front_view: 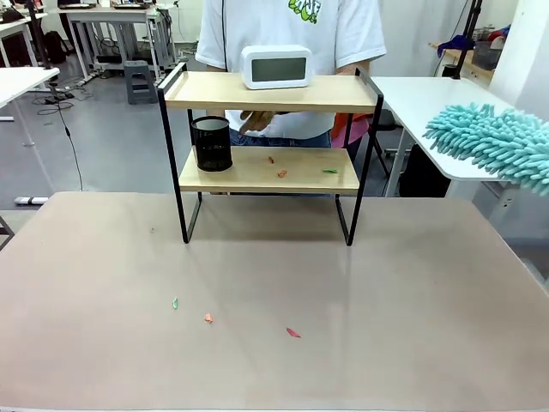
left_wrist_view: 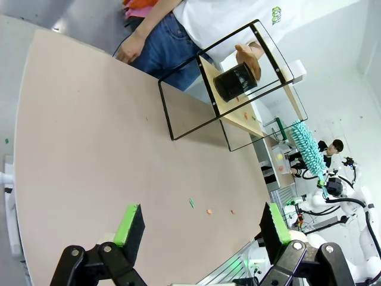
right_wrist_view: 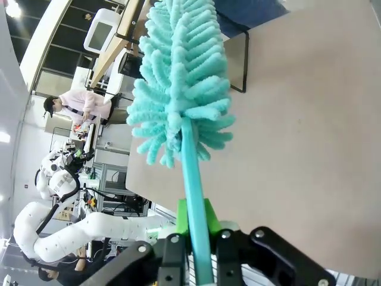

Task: Clean the shelf.
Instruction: Clean the remaining tier of the Shelf with the Duster once objects are removed.

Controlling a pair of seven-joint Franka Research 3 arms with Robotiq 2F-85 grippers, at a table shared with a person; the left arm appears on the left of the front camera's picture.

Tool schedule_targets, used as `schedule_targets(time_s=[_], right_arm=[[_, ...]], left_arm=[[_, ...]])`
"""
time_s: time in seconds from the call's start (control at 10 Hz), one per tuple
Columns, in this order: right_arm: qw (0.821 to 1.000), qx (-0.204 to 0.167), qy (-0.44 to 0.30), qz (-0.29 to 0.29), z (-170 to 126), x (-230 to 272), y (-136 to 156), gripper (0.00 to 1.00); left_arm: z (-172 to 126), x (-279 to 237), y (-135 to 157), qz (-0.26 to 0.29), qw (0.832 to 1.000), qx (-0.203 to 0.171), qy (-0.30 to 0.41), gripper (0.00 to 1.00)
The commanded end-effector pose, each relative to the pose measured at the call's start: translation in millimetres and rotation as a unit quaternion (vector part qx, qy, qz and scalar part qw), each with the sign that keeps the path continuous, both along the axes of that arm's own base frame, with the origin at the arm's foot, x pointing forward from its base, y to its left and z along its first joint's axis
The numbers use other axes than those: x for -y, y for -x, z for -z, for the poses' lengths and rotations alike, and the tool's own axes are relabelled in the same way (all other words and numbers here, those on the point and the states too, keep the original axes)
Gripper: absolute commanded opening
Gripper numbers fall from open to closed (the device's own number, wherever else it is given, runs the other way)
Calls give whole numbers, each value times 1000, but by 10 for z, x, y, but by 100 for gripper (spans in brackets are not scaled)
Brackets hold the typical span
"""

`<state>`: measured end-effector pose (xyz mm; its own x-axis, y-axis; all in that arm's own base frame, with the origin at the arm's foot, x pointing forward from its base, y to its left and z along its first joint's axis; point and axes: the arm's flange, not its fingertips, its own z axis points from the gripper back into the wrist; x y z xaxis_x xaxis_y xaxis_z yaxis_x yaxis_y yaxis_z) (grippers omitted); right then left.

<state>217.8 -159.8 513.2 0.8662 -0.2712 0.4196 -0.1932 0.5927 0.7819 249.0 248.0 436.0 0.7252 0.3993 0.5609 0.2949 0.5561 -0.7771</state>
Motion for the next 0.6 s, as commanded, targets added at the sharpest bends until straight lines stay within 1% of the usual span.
schedule_targets(time_s=[0.0,0.5], right_arm=[[1000,-7,-1,2,5,-9,12,12],[1000,-7,-1,2,5,-9,12,12]], left_arm=[[-8,10,-16,1,1000,16,2,100],[-8,10,-16,1,1000,16,2,100]])
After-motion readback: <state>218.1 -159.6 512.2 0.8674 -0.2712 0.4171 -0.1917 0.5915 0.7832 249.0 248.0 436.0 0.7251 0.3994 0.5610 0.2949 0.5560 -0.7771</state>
